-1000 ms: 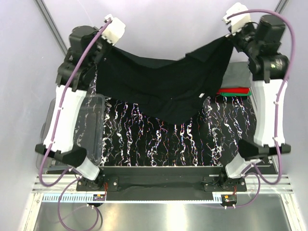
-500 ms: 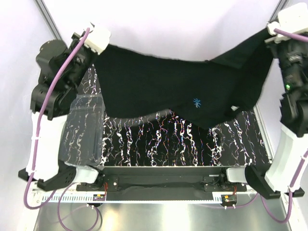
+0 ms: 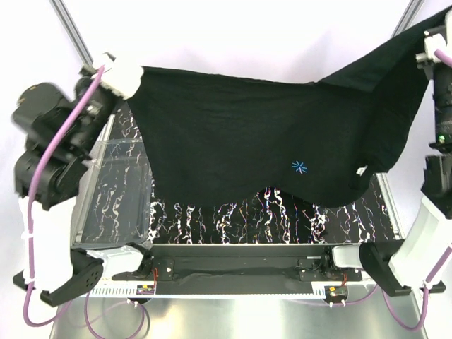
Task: Fold and stack the t-shirts
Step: Flatten the tshirt out
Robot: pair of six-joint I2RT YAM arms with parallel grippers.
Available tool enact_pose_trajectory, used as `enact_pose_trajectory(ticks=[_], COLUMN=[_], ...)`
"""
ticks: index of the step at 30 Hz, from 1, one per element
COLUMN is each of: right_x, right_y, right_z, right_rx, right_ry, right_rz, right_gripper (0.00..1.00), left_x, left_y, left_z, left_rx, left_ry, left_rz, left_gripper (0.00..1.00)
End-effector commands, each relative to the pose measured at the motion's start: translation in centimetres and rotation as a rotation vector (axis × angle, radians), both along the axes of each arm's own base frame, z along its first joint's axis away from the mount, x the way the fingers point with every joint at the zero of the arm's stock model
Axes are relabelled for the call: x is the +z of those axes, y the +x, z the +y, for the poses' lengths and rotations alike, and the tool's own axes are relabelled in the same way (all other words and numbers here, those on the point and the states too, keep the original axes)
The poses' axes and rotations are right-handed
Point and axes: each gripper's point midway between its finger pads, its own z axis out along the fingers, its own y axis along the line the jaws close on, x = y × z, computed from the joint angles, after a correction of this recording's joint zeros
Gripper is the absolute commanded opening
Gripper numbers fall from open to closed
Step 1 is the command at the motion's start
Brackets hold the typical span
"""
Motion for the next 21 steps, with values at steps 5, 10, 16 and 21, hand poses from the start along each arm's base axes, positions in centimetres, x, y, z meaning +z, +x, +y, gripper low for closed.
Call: enact_pose_trajectory(ticks=[5,10,16,21], right_x=[6.0,6.7,7.1,7.3], right_y=[-12.1,-16.8,-19.1,-18.4], right_z=[-1.4,-1.2,-1.2,-1.1], right_rx=[-0.050,-0.047,-0.035,-0.044], right_ry=[-0.013,-0.059,-0.057,-0.073], right_rz=[-0.311,-0.387,-0.434,-0.435], right_gripper=[0.00,0.00,0.00,0.00], left_x=[5.7,8.2,9.5,9.4], left_y=[-6.3,-9.2,-11.9,-12.7], left_z=[2.1,2.7,4.0,4.6], left_rx=[-0.044,-0.078,-0.071,-0.052], left_ry=[-0.083,-0.117,-0.124,-0.103], left_rz=[-0.197,-0.280,-0.345,-0.362], left_gripper=[0.00,0.00,0.00,0.00])
